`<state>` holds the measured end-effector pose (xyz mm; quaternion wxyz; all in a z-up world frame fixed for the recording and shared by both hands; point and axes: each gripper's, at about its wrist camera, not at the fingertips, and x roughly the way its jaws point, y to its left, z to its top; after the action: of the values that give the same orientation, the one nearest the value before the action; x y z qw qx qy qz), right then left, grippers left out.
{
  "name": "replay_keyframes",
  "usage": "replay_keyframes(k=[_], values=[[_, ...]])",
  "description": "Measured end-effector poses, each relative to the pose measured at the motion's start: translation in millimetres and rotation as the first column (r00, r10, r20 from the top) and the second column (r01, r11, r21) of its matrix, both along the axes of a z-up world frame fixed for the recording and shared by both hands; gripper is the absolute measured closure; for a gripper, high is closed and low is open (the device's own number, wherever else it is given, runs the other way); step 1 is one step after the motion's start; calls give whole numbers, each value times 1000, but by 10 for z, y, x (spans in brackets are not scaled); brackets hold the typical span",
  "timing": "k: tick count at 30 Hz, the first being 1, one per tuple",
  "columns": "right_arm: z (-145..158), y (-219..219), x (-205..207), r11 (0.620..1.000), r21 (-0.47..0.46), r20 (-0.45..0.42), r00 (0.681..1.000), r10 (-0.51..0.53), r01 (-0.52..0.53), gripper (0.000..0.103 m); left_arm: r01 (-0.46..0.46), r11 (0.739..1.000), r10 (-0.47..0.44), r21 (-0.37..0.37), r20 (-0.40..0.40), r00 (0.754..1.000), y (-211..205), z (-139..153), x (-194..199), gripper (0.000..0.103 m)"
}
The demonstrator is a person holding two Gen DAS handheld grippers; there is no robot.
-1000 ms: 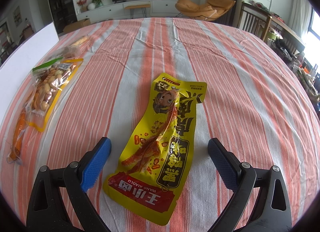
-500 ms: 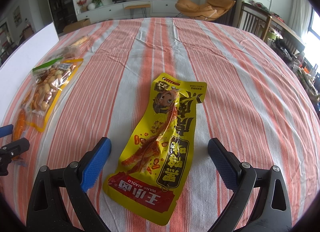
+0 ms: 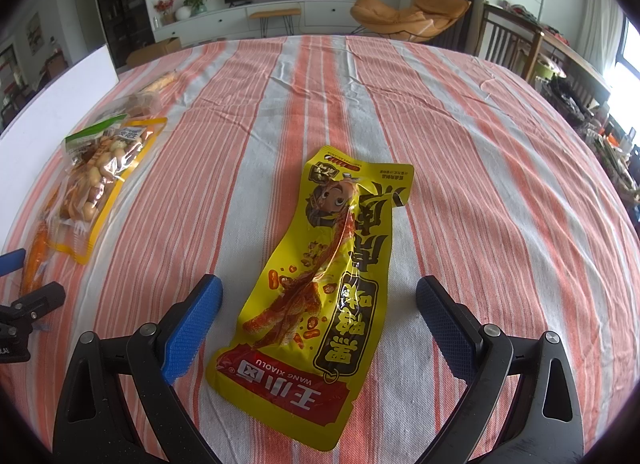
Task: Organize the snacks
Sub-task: 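Grasp the clear bag with the large orange sausage with the left tool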
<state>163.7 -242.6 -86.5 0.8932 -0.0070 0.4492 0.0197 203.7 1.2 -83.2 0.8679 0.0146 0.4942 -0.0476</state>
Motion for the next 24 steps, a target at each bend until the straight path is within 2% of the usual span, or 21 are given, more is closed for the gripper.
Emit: replay_keyframes(k=[9,11,18,22,24], values=[[0,1,0,1000,0,0,1000,0,0,4,-18,1000,18,0,5,1000,245,5,-203,0],[1,4,-1,1000,0,0,1000,0,0,4,9,1000,-8,-9,12,1000,304,11,-276,0],[1,3,-1,1000,1,0,1000,0,0,4,20,1000,-20,6,-29,999,465,17,-350,0],[0,4,-2,1000,2,0,1000,-1,1,4,96,995,-95,8,-90,991,432,22,-260,0],[0,-1,0,1000,2,0,1000,-1,1,4,161,987,-163,-27,-136,977,423,51,-184,0]])
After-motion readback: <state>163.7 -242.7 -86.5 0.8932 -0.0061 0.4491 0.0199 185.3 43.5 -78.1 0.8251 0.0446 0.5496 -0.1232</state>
